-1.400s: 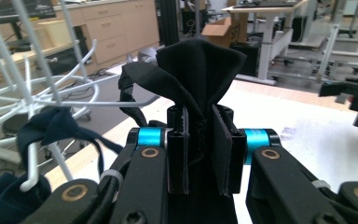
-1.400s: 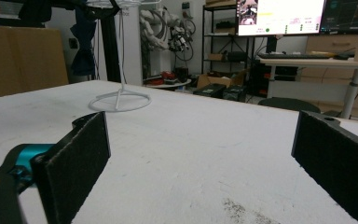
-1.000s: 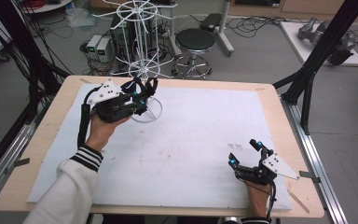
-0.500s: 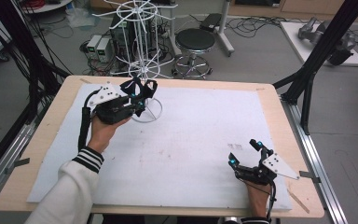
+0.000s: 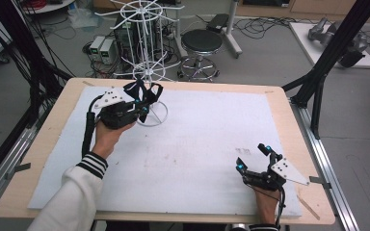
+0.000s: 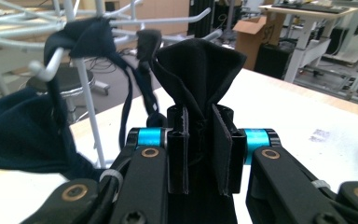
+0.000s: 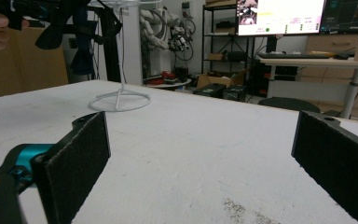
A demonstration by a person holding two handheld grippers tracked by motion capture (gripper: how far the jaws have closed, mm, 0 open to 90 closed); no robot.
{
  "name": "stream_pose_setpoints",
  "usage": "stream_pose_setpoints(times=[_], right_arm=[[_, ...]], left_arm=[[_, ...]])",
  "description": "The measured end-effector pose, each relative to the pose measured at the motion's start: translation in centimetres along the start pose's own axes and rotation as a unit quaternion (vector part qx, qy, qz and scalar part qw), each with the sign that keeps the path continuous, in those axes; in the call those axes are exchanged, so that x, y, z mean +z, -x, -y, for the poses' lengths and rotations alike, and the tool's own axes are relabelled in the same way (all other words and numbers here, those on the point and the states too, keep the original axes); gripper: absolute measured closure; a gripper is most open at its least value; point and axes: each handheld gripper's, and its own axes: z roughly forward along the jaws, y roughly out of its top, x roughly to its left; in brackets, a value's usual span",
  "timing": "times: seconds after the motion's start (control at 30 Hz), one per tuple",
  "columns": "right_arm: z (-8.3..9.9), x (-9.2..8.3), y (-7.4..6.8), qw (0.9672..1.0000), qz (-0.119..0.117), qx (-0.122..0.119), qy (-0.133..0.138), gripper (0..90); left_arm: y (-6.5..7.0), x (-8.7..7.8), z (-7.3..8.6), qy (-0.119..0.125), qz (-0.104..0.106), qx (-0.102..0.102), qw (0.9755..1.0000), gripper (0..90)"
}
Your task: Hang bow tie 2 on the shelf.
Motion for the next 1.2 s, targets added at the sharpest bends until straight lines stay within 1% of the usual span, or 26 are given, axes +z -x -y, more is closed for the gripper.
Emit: stream_pose_setpoints(times=[0.1,0.13,0.27,0.3,0.4,0.53,0.63,0.67,0.73,0.77,0.8,0.83,0.87,0.9,1.03,1.1,1.17,1.2], right_arm=[[0.0,0.0,0.0,1.0,0.0,0.0,0.0,3.5],[0.0,0.0,0.0,1.0,0.0,0.0,0.0,3.6],[0.0,0.0,0.0,1.0,0.0,0.0,0.0,3.6],[0.0,0.0,0.0,1.0,0.0,-0.001,0.001,3.6],[0.0,0.0,0.0,1.0,0.0,-0.002,0.002,3.6],[0.0,0.0,0.0,1.0,0.0,-0.001,0.001,3.6],[0.0,0.0,0.0,1.0,0.0,-0.002,0.002,3.6],[0.0,0.0,0.0,1.0,0.001,-0.003,0.001,3.6],[0.0,0.0,0.0,1.0,0.0,-0.003,0.002,3.6],[0.0,0.0,0.0,1.0,0.0,-0.002,0.002,3.6],[0.0,0.0,0.0,1.0,0.0,-0.005,0.004,3.6],[0.0,0.0,0.0,1.0,0.0,-0.002,0.002,3.6],[0.0,0.0,0.0,1.0,0.001,-0.002,0.002,3.6],[0.0,0.0,0.0,1.0,0.001,-0.003,0.002,3.6],[0.0,0.0,-0.1,1.0,0.0,-0.001,-0.001,3.6],[0.0,0.0,-0.1,1.0,0.0,-0.001,-0.001,3.6],[0.0,0.0,-0.1,1.0,0.001,-0.002,-0.001,3.6],[0.0,0.0,-0.1,1.0,0.001,-0.002,-0.001,3.6]], left_arm=[[0.0,0.2,0.3,-0.008,-0.004,-0.002,1.0,76.9],[0.0,0.3,0.4,-0.011,-0.009,-0.001,0.9999,76.9],[-0.1,0.5,0.6,-0.02,-0.012,0.001,0.9997,76.8],[-0.1,0.5,0.7,-0.024,-0.008,-0.001,0.9997,76.8],[-0.3,0.5,1.0,-0.025,-0.007,-0.007,0.9996,76.8],[-0.3,0.5,1.1,-0.024,-0.008,-0.007,0.9997,76.6],[-0.3,0.5,1.1,-0.025,-0.005,-0.016,0.9995,74.8],[-0.3,0.5,1.1,-0.028,-0.007,-0.021,0.9994,72.0],[-0.2,0.5,1.2,-0.029,-0.007,-0.029,0.9992,57.4],[-0.2,0.4,1.2,-0.029,-0.003,-0.029,0.9991,50.1],[-0.2,0.3,1.3,-0.026,0.005,-0.029,0.9992,41.8],[-0.2,0.1,1.3,-0.022,0.019,-0.033,0.999,33.4],[-0.2,0.0,1.3,-0.019,0.028,-0.036,0.9988,24.5],[-0.2,-0.2,1.2,-0.019,0.032,-0.036,0.9987,20.4],[0.2,-0.9,1.1,-0.021,0.04,-0.026,0.9986,12.2],[0.5,-1.4,1.2,-0.017,0.044,-0.016,0.9988,12.2],[0.9,-2.1,1.5,-0.007,0.039,0.004,0.9992,12.2],[1.0,-2.5,1.7,-0.004,0.035,0.021,0.9992,12.2]])
